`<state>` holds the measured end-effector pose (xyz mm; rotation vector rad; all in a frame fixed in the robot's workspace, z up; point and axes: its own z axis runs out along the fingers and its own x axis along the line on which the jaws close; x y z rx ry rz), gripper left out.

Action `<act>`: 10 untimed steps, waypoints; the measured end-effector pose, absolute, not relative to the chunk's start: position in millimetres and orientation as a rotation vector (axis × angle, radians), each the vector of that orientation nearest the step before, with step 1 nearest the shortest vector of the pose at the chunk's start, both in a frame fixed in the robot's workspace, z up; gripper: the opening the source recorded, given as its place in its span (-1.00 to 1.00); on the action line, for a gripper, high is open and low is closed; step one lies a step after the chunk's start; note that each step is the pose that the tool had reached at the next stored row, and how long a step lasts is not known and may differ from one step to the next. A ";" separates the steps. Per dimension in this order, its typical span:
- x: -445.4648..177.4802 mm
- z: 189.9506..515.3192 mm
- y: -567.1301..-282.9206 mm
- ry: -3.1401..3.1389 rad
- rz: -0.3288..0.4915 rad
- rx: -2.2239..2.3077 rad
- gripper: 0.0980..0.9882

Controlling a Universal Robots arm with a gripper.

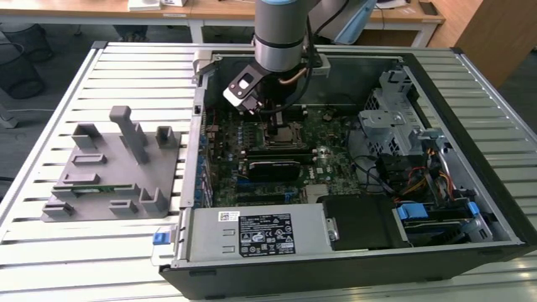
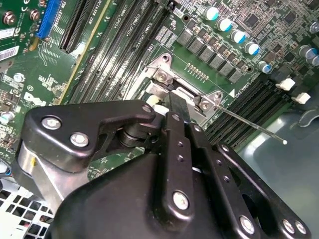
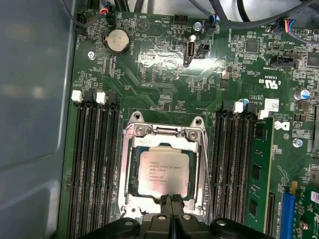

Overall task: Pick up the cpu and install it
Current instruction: 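Close the cpu cover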

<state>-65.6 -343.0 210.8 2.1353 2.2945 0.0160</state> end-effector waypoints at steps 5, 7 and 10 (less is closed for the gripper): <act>-65.7 207.4 -342.9 2.294 0.016 2.135 -0.98; -65.7 206.2 -342.8 2.294 0.016 2.135 -0.98; -65.7 204.6 -342.7 2.294 0.016 2.135 -0.98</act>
